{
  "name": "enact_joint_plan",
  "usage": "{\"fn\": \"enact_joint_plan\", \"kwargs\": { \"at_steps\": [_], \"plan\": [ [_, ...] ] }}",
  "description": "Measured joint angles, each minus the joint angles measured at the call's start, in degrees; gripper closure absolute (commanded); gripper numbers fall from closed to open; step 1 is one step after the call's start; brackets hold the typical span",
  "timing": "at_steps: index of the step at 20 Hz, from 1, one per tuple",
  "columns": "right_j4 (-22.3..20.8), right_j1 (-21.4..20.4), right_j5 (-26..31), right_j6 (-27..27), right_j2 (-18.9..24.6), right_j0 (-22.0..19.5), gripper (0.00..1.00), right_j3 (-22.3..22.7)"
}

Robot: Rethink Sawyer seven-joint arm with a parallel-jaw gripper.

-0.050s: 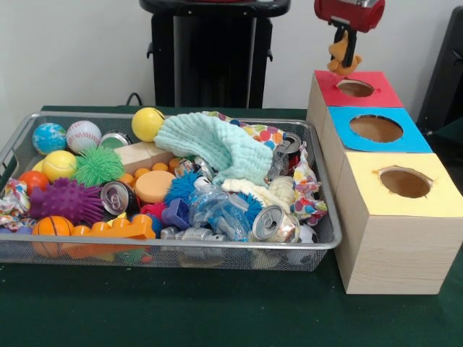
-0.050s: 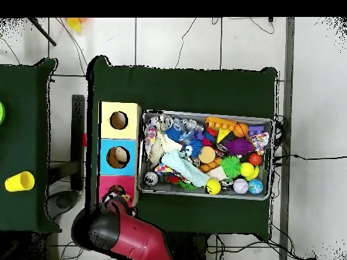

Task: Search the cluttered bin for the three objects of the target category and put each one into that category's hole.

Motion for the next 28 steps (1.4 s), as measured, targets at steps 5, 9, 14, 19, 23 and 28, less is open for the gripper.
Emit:
{"fn": "enact_joint_plan", "kwargs": {
  "at_steps": [5, 9, 14, 19, 23, 28],
  "plan": [
    [1.1, 2.6, -1.2, 0.0, 0.1, 0.2, 1.00, 0.0],
    [2.4, 3.8, -1.8, 0.3, -0.2, 1.2, 1.00, -0.5],
    [3.6, 4.3, -1.8, 0.7, -1.0, 3.2, 1.00, -1.4],
    [5.0, 5.8, -1.8, 0.8, -1.3, 5.5, 1.00, -2.8],
    [5.5, 6.5, -1.8, 0.8, -1.4, 6.5, 1.00, -3.4],
    [6.3, 7.3, -1.8, 0.9, -2.3, 7.7, 0.00, -4.0]
  ]
}}
